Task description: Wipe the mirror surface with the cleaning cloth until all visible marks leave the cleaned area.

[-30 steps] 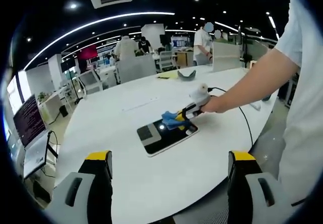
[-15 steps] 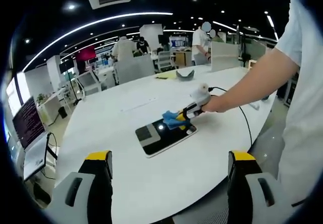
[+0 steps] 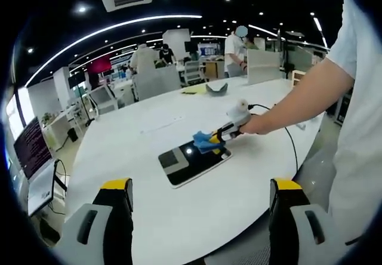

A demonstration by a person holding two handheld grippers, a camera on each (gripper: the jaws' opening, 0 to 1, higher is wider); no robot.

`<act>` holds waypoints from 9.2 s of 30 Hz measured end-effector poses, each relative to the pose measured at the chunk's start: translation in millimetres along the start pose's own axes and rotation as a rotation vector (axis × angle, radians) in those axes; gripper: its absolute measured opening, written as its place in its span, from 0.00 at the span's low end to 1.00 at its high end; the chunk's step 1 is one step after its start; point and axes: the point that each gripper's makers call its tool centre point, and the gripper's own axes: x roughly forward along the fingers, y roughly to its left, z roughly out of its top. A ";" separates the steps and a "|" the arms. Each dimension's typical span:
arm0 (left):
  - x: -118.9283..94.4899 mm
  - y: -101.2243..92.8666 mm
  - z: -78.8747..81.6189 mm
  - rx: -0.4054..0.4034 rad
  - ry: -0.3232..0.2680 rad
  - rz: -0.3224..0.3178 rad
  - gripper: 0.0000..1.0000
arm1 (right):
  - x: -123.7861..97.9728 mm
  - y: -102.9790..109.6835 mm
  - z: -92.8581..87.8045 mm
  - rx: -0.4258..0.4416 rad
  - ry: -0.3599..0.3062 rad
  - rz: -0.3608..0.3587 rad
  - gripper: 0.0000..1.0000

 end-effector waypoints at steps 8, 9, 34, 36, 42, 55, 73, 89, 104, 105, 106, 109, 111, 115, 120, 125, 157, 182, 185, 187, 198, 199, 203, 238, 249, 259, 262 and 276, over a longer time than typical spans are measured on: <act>1.3 0.7 1.1 0.008 -0.001 -0.006 0.96 | -2.1 -0.8 -0.9 0.015 -0.007 -0.013 0.02; 1.6 0.7 1.7 0.005 -0.004 -0.009 0.96 | -1.6 -2.3 -1.6 0.020 -0.009 -0.017 0.02; 6.4 1.8 -1.6 0.023 0.001 -0.043 0.96 | -5.2 -5.3 -3.9 0.109 -0.044 -0.134 0.02; 7.6 1.4 -0.7 0.027 0.000 -0.051 0.96 | -5.5 -6.1 -4.5 0.126 -0.048 -0.148 0.02; 7.7 3.0 1.7 0.029 -0.004 -0.073 0.96 | -8.4 -6.0 -6.8 0.162 -0.041 -0.192 0.02; 15.7 27.5 2.3 0.045 -0.017 -0.161 0.96 | -13.5 -1.6 -7.5 0.282 -0.035 -0.320 0.02; 26.5 91.6 -21.3 0.005 -0.094 -0.295 0.95 | -12.9 5.5 -7.3 0.382 0.025 -0.525 0.02; 33.5 87.0 -25.0 0.012 -0.109 -0.316 0.95 | -3.0 20.4 -2.3 0.347 0.020 -0.470 0.02; 42.7 83.6 -28.6 0.015 -0.096 -0.349 0.95 | 5.7 29.7 3.0 0.343 0.009 -0.449 0.02; 43.1 83.8 -28.8 0.018 -0.095 -0.351 0.95 | 6.3 30.5 3.4 0.342 0.010 -0.448 0.02; 43.5 84.1 -28.7 0.019 -0.094 -0.352 0.95 | 6.5 30.7 3.5 0.342 0.009 -0.447 0.02; 45.0 85.7 -27.9 0.012 -0.097 -0.354 0.95 | 7.8 31.8 4.0 0.342 0.008 -0.447 0.02; 46.2 86.2 -28.6 0.015 -0.096 -0.355 0.95 | 9.0 32.8 4.5 0.342 0.006 -0.445 0.02; 48.2 86.6 -28.8 0.010 -0.099 -0.358 0.95 | 12.9 37.8 6.8 0.334 0.008 -0.431 0.02; 50.2 84.4 -29.5 0.010 -0.097 -0.363 0.95 | 15.8 42.2 8.5 0.324 0.012 -0.415 0.02; 50.4 83.3 -29.1 0.008 -0.096 -0.366 0.95 | 17.5 45.0 9.6 0.322 0.011 -0.408 0.02; 56.8 78.8 -22.2 0.014 -0.109 -0.396 0.95 | 40.9 80.9 23.1 0.309 0.000 -0.326 0.02; 59.3 80.1 -23.5 0.015 -0.107 -0.402 0.95 | 61.4 109.8 35.2 0.287 -0.002 -0.253 0.02; 59.9 78.9 -24.0 0.018 -0.106 -0.405 0.95 | 63.4 113.9 36.5 0.284 -0.001 -0.246 0.02; 60.0 78.8 -23.3 0.018 -0.107 -0.405 0.95 | 64.5 115.5 37.1 0.282 0.000 -0.241 0.02; 60.1 79.3 -22.8 0.020 -0.107 -0.405 0.95 | 74.5 131.5 42.9 0.265 0.002 -0.196 0.02; 60.1 79.3 -23.0 0.021 -0.106 -0.406 0.95 | 75.0 132.7 43.2 0.263 0.002 -0.194 0.02; 60.1 79.1 -23.3 0.020 -0.105 -0.406 0.95 | 77.1 135.2 44.3 0.259 0.001 -0.183 0.02; 62.1 79.0 -24.8 0.023 -0.104 -0.414 0.94 | 90.8 158.8 51.5 0.231 0.003 -0.115 0.02; 61.1 76.1 -22.9 0.022 -0.109 -0.420 0.94 | 90.7 159.7 51.3 0.219 0.008 -0.115 0.02; 59.3 77.2 -25.2 0.022 -0.105 -0.417 0.94 | 90.7 160.0 51.7 0.221 0.012 -0.116 0.02; 59.2 77.2 -25.2 0.022 -0.106 -0.416 0.94 | 90.7 160.0 51.3 0.219 0.013 -0.115 0.02; 59.7 77.1 -25.1 0.024 -0.105 -0.418 0.94 | 90.5 160.3 51.3 0.220 0.015 -0.111 0.02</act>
